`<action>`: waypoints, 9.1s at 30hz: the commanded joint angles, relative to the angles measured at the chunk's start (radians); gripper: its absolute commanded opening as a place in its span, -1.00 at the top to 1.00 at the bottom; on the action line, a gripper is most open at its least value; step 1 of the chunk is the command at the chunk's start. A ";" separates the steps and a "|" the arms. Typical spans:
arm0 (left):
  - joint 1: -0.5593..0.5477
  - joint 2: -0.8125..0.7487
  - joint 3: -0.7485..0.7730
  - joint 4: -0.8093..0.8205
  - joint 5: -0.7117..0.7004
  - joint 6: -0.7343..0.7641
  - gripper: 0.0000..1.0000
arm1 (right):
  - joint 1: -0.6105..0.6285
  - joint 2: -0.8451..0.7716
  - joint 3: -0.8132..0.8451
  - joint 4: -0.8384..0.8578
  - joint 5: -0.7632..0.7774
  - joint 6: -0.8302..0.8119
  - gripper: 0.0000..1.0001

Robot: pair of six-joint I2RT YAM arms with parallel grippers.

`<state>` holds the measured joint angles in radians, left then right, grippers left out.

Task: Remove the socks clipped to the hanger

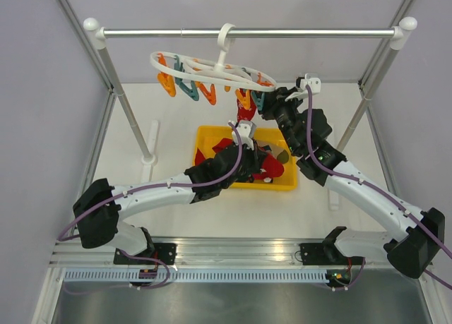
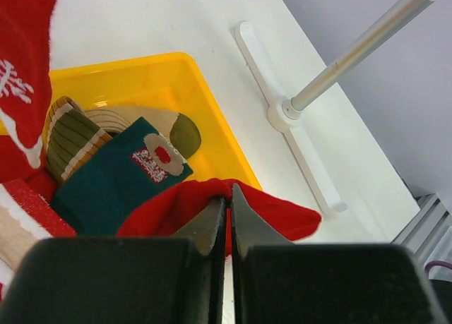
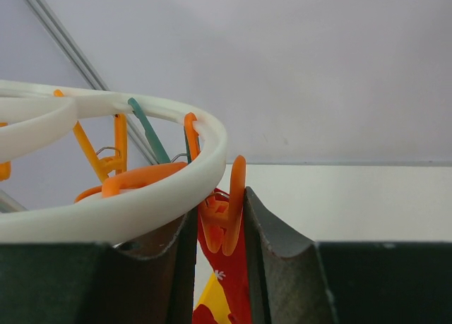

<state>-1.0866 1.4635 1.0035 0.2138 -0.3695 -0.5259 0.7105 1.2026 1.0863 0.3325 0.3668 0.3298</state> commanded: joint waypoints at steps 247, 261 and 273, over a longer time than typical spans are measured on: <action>0.116 -0.031 0.046 -0.079 0.124 0.089 0.95 | 0.003 -0.047 -0.058 0.260 -0.083 0.054 0.48; 0.136 -0.020 0.055 -0.053 0.104 0.087 0.95 | 0.006 -0.081 -0.091 0.255 -0.077 0.063 0.92; 0.169 0.118 0.086 0.003 0.205 0.044 0.95 | 0.004 -0.084 -0.097 0.241 -0.074 0.064 0.88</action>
<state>-0.9184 1.5440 1.0401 0.1692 -0.2020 -0.4335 0.7120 1.1358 0.9977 0.5613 0.2787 0.3893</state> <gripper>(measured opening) 0.029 0.264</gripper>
